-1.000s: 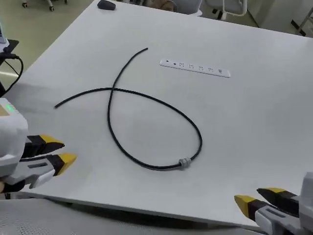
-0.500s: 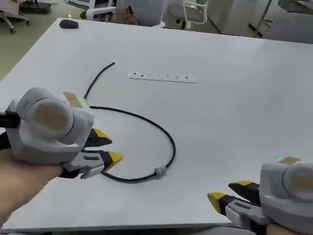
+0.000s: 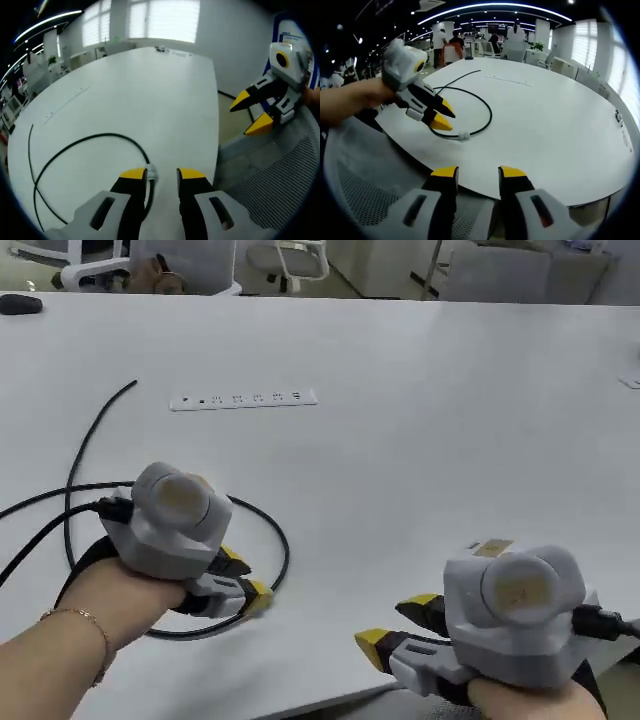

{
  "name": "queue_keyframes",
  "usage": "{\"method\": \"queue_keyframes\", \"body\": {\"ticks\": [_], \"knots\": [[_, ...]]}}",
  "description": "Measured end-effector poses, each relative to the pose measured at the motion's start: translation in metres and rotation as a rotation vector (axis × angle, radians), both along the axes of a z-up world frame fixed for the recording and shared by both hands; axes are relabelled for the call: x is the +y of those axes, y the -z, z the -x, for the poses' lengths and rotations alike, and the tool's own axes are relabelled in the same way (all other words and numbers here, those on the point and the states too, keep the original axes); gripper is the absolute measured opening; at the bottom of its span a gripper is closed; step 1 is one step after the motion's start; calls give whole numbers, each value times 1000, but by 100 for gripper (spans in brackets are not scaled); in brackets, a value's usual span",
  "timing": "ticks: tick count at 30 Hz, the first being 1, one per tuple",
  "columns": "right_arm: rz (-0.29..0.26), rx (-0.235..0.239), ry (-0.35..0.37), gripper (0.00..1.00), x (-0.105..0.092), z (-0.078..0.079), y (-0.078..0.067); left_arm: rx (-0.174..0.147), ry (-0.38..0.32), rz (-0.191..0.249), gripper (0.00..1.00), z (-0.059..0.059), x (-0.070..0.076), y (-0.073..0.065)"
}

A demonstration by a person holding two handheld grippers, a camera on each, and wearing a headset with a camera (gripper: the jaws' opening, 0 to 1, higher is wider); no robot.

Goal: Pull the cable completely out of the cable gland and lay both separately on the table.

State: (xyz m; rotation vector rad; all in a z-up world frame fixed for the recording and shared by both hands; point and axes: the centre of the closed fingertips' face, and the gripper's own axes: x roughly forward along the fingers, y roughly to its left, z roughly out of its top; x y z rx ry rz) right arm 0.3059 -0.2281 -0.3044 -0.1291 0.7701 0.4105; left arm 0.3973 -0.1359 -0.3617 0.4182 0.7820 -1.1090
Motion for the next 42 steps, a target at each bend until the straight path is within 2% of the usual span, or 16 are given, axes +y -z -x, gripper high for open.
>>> {"method": "queue_keyframes", "body": {"ticks": [1,2,5,9,11,13,16,17,20,21,23,27,33,37,39,42], "knots": [[0,0,1,33,0,0,0,-23,-1,-5,25,-4,-1,5],[1,2,2,33,-1,0,0,-27,0,-7,24,-6,-2,12],[2,10,5,33,-1,1,1,-29,10,-28,23,-7,-2,26],[2,11,9,33,-2,1,1,-31,-23,-21,22,-16,-3,36],[5,15,6,33,-1,1,1,-38,-32,-30,26,-18,-4,40],[6,20,6,33,-2,2,1,-18,-41,-40,31,-17,-5,45],[7,22,9,33,-2,3,1,-33,-29,-63,22,-15,-5,52],[7,23,9,33,-2,4,1,-57,-26,-56,20,-17,-5,51],[4,23,13,33,-2,4,1,-58,-41,-73,18,-17,-4,49],[1,24,12,33,-2,5,1,-64,-29,-83,18,-15,-3,46],[-2,22,7,33,-1,5,1,-63,-23,-72,18,-13,-3,37],[-5,17,-7,32,1,4,0,-67,-25,-37,18,-13,4,9],[-15,11,-18,32,4,4,-1,-60,-23,-5,18,0,14,-26],[-19,11,-21,31,4,4,-1,-69,22,44,17,19,16,-50],[-17,22,-29,31,5,5,1,-79,83,60,17,33,16,-60],[-20,58,-53,31,8,9,5,-84,119,86,17,49,20,-71]]}}
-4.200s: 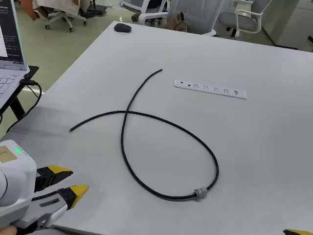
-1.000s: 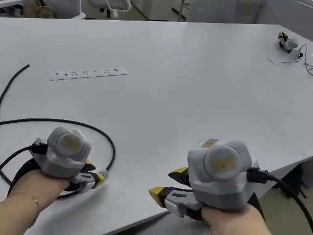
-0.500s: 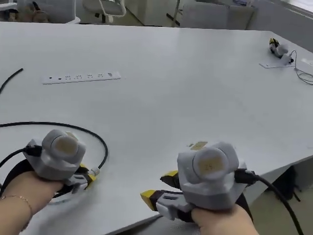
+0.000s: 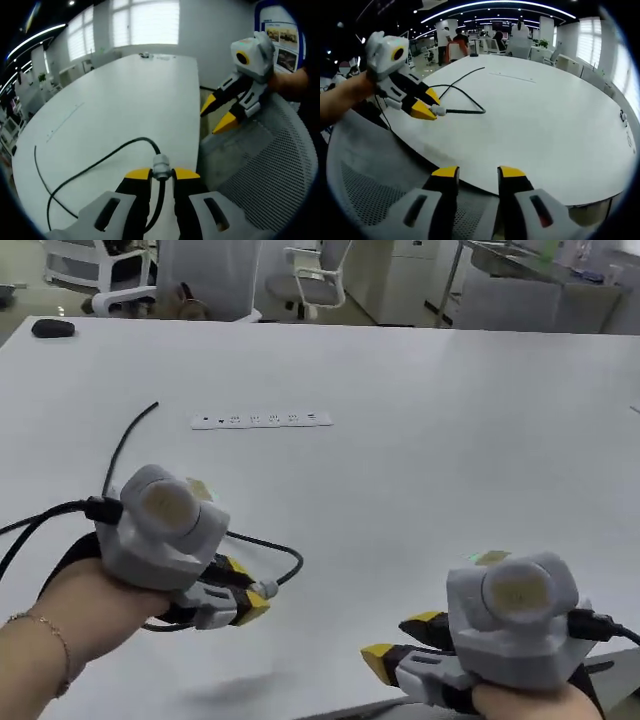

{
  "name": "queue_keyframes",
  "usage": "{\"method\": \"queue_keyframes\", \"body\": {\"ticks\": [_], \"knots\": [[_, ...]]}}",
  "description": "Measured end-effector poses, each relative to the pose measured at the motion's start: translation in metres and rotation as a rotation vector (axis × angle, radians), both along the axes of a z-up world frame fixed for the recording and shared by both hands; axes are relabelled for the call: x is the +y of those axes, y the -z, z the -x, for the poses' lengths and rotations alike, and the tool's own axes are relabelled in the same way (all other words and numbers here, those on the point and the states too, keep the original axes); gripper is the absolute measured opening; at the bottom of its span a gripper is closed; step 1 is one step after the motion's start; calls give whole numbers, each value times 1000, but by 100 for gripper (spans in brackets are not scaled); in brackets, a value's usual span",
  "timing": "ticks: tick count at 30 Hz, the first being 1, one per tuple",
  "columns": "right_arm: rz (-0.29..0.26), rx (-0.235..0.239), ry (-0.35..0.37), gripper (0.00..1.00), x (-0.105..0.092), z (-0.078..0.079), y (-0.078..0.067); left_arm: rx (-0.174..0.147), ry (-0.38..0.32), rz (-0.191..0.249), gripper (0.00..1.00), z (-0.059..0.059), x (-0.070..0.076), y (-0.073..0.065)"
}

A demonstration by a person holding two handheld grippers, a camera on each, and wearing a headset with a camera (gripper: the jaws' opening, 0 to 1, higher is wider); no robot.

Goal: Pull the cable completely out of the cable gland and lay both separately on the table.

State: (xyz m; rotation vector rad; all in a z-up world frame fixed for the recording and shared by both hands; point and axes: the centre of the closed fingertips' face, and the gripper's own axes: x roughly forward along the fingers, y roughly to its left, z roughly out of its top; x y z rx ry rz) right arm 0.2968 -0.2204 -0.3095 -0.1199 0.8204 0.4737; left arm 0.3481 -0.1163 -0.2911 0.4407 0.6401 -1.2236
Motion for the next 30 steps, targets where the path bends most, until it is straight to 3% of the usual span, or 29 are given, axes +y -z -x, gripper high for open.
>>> {"method": "queue_keyframes", "body": {"ticks": [4,7,8,9,11,12,15,16,17,20,23,26,27,30], "knots": [[-2,30,-21,31,3,4,4,-10,23,12,17,20,9,-6],[-23,52,-64,33,10,8,5,-52,65,-3,17,33,16,-11],[-45,64,-111,34,17,12,5,-65,82,3,17,39,19,-14],[-89,107,-217,34,29,21,6,-64,80,6,17,42,22,-16],[-170,151,-272,30,41,27,3,-93,111,6,17,50,27,-20],[-160,150,-322,28,43,28,2,-116,138,-6,17,55,31,-20],[-84,164,-476,26,50,33,-3,-132,164,-40,17,65,39,-19],[-37,134,-536,27,54,29,-8,-149,181,-51,17,69,42,-18],[-27,120,-574,28,60,27,-13,-157,192,-58,17,72,44,-18],[-87,79,-688,28,91,20,-37,-167,204,-54,17,79,48,-17],[-88,45,-800,28,116,16,-45,-176,204,-49,17,81,49,-17],[-61,63,-941,29,139,23,-41,-207,218,-59,17,83,50,-20],[-53,90,-994,29,145,28,-36,-217,226,-62,17,84,50,-21],[-36,140,-1042,28,155,32,-28,-223,247,-83,17,86,51,-18]]}}
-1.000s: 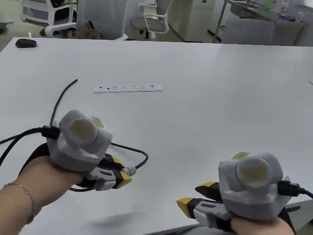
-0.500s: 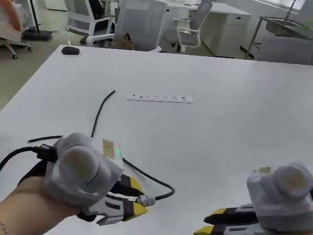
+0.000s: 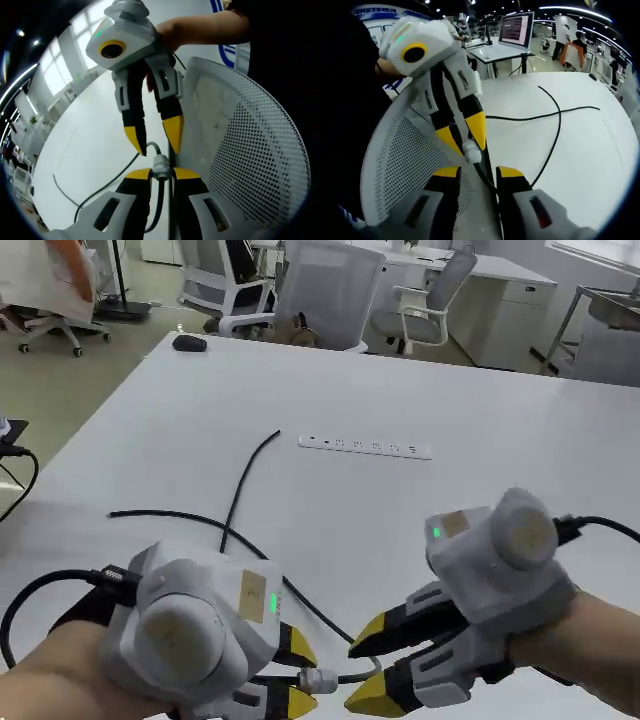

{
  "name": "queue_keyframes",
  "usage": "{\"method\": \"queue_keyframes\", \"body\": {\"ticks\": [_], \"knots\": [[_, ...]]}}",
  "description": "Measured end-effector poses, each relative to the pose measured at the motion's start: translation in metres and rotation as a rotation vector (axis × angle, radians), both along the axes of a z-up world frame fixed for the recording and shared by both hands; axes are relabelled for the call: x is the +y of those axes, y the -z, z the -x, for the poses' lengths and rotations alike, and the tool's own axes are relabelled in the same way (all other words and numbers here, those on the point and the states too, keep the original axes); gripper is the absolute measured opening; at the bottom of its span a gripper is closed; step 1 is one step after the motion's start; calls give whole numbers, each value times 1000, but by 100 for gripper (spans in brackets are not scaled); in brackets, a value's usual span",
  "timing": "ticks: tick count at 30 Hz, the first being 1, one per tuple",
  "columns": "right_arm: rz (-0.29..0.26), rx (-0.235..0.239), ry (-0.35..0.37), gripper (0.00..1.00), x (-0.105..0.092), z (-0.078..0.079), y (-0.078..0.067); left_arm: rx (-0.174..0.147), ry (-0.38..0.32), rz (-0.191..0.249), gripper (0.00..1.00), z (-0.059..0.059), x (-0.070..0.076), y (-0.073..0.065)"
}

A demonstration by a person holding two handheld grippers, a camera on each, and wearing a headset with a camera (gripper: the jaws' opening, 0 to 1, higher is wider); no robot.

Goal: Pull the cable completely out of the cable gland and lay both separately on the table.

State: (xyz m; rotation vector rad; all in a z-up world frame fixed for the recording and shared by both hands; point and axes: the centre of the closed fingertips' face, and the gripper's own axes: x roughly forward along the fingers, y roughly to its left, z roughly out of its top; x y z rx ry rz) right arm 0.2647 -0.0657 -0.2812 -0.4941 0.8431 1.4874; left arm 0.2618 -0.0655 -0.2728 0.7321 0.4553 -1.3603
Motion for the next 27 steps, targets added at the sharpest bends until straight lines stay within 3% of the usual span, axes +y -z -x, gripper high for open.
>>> {"method": "queue_keyframes", "body": {"ticks": [2,7,11,15,17,18,21,22,24,27], "knots": [[-6,-5,-17,27,7,-1,1,-17,13,-27,17,1,2,5],[17,26,-106,21,15,11,10,6,2,-9,17,1,2,11],[32,23,-102,17,18,14,22,23,-7,-10,17,1,4,22],[61,-43,-99,13,20,11,33,10,13,-49,17,1,4,32],[64,-66,-78,12,21,11,36,22,4,-61,17,0,6,35],[66,-84,-73,12,22,11,37,28,-4,-64,17,0,7,36],[85,-190,-102,12,22,11,35,86,-50,-39,17,3,9,35],[94,-247,-112,12,23,9,34,97,-60,-27,17,1,9,34],[102,-309,-115,12,22,7,30,128,-91,11,17,-2,9,30],[122,-439,-119,11,20,-1,23,184,-150,78,17,-6,7,23]]}}
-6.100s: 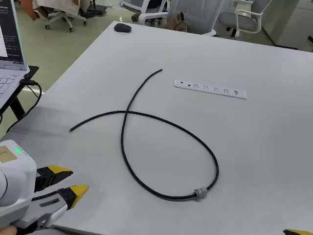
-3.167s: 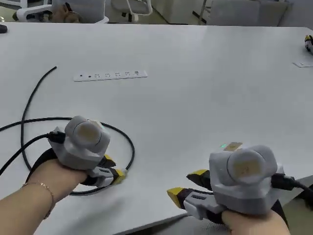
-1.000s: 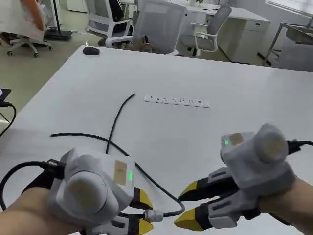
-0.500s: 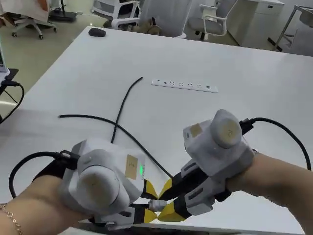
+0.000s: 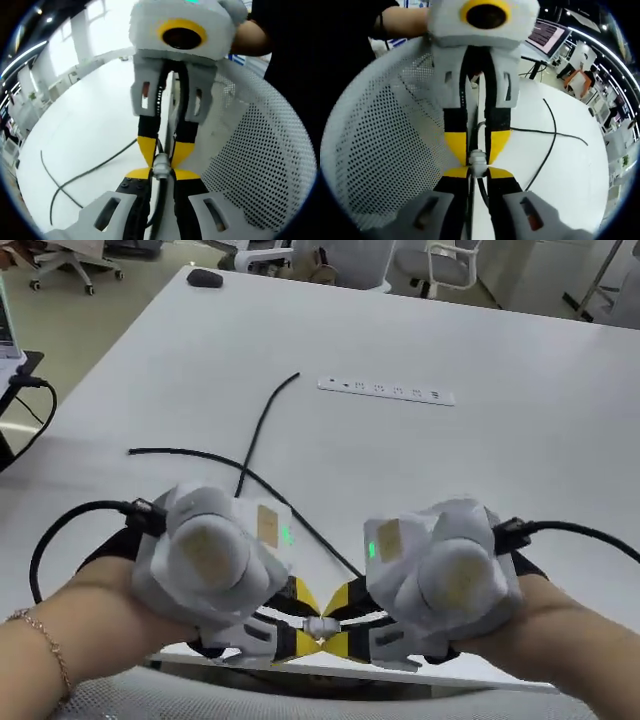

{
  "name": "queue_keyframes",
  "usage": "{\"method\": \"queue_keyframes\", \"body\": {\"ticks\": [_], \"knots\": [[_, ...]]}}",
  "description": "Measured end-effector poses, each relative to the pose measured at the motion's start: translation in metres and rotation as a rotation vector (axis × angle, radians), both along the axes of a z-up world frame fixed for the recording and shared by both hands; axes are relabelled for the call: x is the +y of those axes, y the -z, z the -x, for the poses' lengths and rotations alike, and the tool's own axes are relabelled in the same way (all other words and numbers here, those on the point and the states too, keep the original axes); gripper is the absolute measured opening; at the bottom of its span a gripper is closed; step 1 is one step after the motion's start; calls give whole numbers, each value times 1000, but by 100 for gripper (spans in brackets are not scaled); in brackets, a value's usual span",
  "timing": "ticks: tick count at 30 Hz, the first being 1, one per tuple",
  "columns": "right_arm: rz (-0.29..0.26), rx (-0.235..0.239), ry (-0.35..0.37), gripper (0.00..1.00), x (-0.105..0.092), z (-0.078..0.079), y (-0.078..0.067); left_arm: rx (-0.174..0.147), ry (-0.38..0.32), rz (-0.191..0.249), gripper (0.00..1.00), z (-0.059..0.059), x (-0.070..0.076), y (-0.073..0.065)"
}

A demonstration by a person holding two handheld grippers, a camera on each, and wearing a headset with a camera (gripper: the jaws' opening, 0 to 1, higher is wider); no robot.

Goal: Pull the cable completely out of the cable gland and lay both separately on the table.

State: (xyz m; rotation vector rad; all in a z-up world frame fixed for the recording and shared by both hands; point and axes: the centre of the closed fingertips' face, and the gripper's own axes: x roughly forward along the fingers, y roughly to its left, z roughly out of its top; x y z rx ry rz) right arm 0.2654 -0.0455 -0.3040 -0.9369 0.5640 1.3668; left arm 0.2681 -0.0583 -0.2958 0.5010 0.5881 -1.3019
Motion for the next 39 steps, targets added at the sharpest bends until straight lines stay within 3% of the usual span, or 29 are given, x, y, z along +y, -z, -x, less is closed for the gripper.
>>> {"method": "queue_keyframes", "body": {"ticks": [3,6,7,9,10,11,12,14,15,16,19,20,24,27,29,32,34,36,38,39], "knots": [[15,-132,-31,11,0,-6,-7,80,-68,83,17,-4,-1,-10],[19,-248,-52,11,-1,-10,-16,121,-99,139,17,-6,-1,-17],[26,-278,-66,11,-2,-10,-17,157,-121,168,17,-6,-2,-20],[25,-315,-69,11,-2,-11,-21,182,-135,203,17,-7,-2,-25],[16,-306,-54,11,-3,-11,-22,180,-134,213,17,-8,-1,-27],[4,-300,-32,11,-3,-14,-24,164,-129,213,17,-8,-1,-28],[-20,-262,3,12,-3,-14,-24,139,-122,214,17,-9,-2,-29],[-37,-102,36,13,-6,-10,-20,55,-64,160,17,-6,-6,-26],[-31,-68,41,13,-7,-10,-20,38,-53,140,17,-4,-6,-25],[-23,-40,36,14,-9,-9,-20,11,-39,117,17,-4,-6,-23],[-13,15,32,17,-11,-11,-23,-12,-19,102,17,-2,-7,-22],[-15,40,32,18,-11,-9,-24,-51,2,83,17,-2,-6,-23],[-26,168,15,16,-9,0,-24,-151,63,27,17,-1,-9,-21],[-3,193,8,16,-10,-3,-18,-216,101,-29,17,1,-9,-20],[28,206,-13,13,-13,1,-13,-236,123,-38,17,3,-11,-18],[30,203,-9,12,-11,3,-13,-235,130,-48,17,3,-9,-16],[38,184,-14,12,-11,4,-11,-218,126,-50,17,3,-8,-14],[39,128,-20,11,-9,1,-12,-192,92,-45,17,0,-6,-15],[26,65,-11,11,-8,-5,-17,-178,55,-8,17,-5,-5,-21],[21,37,-15,11,-8,-6,-20,-152,27,22,17,-7,-5,-23]]}}
